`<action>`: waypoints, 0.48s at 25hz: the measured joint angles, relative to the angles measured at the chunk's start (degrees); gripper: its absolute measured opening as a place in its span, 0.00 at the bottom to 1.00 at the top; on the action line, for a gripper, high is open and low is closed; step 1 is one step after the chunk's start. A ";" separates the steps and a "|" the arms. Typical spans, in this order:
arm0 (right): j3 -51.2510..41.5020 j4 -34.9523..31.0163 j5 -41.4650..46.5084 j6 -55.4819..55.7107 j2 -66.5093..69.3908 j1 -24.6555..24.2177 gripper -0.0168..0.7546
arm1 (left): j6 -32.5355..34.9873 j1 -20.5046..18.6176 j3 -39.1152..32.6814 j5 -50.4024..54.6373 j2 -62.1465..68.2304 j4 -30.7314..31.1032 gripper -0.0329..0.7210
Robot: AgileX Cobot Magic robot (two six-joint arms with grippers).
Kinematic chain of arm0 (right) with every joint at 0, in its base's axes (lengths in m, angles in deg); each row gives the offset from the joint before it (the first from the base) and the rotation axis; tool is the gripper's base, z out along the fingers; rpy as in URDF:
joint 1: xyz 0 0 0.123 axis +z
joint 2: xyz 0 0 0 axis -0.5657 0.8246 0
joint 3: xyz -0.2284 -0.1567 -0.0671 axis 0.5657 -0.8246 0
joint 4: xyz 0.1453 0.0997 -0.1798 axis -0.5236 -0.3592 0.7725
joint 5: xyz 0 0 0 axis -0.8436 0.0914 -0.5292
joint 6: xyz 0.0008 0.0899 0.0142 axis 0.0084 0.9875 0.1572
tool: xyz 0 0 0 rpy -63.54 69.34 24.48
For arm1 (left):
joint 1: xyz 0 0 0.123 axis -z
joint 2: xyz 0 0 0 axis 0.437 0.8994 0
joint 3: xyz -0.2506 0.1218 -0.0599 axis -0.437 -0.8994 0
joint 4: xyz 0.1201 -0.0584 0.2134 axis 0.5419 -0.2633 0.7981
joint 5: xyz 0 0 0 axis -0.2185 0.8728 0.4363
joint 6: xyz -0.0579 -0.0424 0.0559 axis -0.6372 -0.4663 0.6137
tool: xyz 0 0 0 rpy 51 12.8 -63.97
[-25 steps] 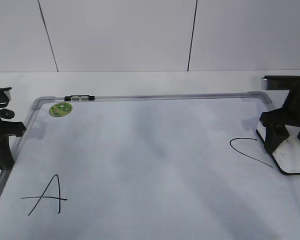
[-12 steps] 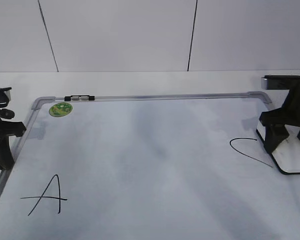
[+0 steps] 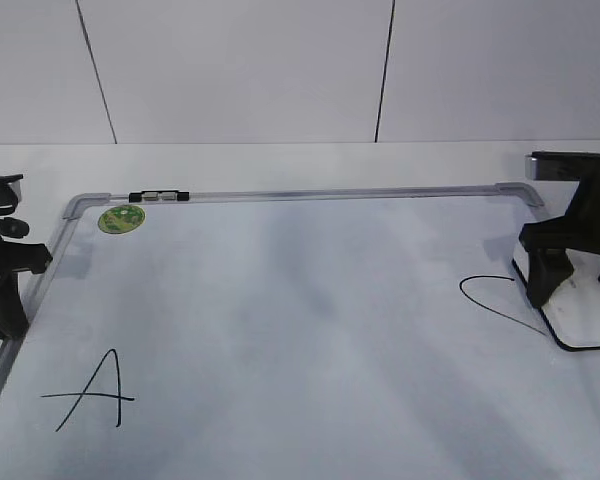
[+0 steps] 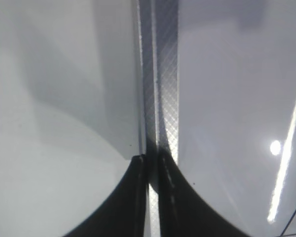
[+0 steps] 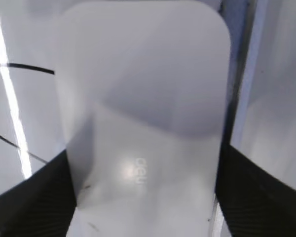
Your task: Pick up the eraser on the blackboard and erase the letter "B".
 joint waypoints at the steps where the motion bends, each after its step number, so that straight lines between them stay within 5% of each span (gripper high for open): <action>1: 0.00 0.00 0.25 0.04 0.00 0.00 0.83 | 0.00 0.00 0.00 0.00 0.00 0.00 0.06; 12: 0.58 0.00 3.67 0.25 -0.13 0.00 0.83 | 0.00 0.00 0.00 0.00 0.00 0.00 0.06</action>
